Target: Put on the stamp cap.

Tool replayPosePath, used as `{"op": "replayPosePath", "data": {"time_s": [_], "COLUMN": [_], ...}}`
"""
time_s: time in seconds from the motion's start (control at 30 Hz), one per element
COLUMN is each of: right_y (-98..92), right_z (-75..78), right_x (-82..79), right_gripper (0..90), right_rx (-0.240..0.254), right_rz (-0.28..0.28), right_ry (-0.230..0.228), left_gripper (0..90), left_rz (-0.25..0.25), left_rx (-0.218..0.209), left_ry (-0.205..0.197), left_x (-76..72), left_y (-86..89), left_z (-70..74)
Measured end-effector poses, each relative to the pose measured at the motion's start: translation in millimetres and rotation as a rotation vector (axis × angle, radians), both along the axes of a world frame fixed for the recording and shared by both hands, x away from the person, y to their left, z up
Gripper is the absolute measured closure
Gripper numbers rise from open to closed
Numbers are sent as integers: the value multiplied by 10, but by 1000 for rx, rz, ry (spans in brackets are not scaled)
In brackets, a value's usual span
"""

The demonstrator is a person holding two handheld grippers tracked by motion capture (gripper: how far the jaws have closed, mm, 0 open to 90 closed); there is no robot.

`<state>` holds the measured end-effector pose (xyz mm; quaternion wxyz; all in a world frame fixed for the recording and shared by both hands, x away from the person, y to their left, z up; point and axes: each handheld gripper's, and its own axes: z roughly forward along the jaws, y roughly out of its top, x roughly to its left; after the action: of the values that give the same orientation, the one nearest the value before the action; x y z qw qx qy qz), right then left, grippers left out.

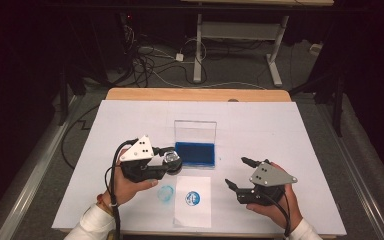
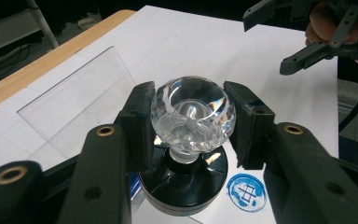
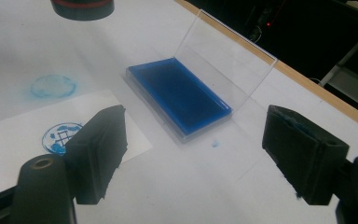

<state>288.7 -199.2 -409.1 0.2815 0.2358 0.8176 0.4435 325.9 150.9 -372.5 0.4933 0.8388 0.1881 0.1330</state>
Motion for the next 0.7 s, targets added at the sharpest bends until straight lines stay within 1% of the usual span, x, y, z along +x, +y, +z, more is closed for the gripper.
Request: {"op": "replayPosePath", "data": {"time_s": [0.13,0.23,0.4,0.53,0.7], "right_y": [-65,-107,-193,-247,-297], "right_z": [-4,-13,-37,-45,-58], "right_x": [-15,-27,-53,-80,-110], "right_gripper": [224,224,225,228,231], "right_rx": [10,4,9,16,12], "right_rz": [-12,-25,-43,-54,-63], "right_ry": [-5,-6,8,9,4], "left_gripper": [545,546,545,545,545], "left_rz": [2,10,31,40,52], "left_rx": [6,11,24,35,32], "left_ry": [0,-2,-13,-17,-15], "left_x": [20,27,34,56,89], "left_y": [8,20,26,30,43], "left_z": [-14,-15,-22,-28,-37]}}
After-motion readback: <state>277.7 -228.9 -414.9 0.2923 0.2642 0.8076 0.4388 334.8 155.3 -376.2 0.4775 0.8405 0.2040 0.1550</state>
